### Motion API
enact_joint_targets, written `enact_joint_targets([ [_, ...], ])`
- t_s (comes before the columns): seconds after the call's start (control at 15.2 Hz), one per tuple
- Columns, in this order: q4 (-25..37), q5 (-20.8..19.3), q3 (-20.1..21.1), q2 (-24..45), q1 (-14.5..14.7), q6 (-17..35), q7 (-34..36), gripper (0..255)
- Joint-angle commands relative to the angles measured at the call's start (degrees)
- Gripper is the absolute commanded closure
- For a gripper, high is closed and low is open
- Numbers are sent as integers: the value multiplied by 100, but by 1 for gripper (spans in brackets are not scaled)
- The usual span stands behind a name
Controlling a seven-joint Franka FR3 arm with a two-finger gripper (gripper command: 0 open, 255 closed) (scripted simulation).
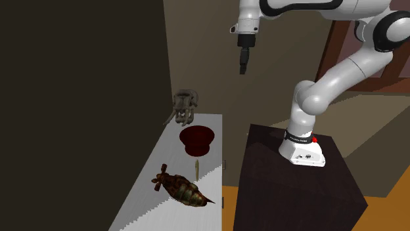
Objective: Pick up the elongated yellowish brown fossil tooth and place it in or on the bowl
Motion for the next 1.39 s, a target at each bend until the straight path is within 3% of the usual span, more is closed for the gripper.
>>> enact_joint_targets([
  [0.0,0,0,0,0,0,0,0,0],
  [0.73,-229,298,900,1565,432,1609,260,0],
  [1.32,154,135,1597,3281,679,2762,621,0],
])
